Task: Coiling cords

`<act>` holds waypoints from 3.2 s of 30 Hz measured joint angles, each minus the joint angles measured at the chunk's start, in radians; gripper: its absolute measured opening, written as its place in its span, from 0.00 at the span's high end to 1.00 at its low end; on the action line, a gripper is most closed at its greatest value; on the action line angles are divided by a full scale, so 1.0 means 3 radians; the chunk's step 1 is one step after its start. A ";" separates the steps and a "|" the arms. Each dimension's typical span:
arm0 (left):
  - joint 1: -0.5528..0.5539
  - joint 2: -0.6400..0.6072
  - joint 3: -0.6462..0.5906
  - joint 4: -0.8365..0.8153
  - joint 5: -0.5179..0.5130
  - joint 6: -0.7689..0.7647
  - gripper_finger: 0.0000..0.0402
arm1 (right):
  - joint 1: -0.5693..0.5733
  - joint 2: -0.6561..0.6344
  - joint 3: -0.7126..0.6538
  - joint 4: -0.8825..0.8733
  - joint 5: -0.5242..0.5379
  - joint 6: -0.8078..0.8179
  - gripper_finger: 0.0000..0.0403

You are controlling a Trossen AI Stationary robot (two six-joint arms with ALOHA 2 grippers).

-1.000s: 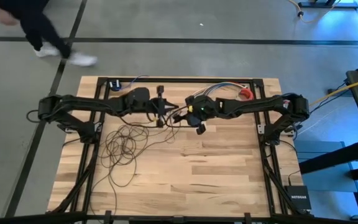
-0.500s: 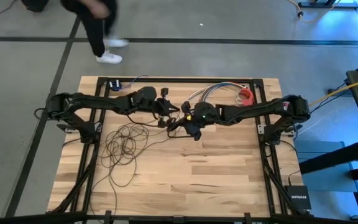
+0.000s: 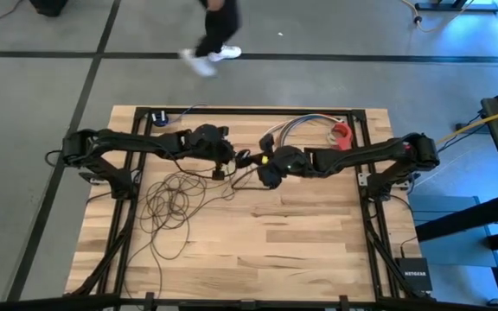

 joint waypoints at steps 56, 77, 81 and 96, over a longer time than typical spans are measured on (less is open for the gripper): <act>-0.0273 -0.0237 -0.0008 -0.0558 -0.0674 -0.0758 0.72 | -0.0532 -0.0157 0.0004 -0.0581 0.0087 0.0716 0.98; -0.0124 0.0116 -0.0707 0.1212 -0.0610 -0.1572 0.78 | -0.0530 -0.0152 0.0002 -0.0621 0.0103 0.0767 0.98; -0.0122 0.0293 -0.0707 0.1392 -0.0575 -0.1572 0.78 | -0.0530 -0.0152 0.0002 -0.0623 0.0103 0.0767 0.98; -0.0218 0.0354 -0.0706 0.1215 -0.0566 -0.1124 0.98 | -0.0530 -0.0149 0.0000 -0.0640 0.0078 0.0767 0.98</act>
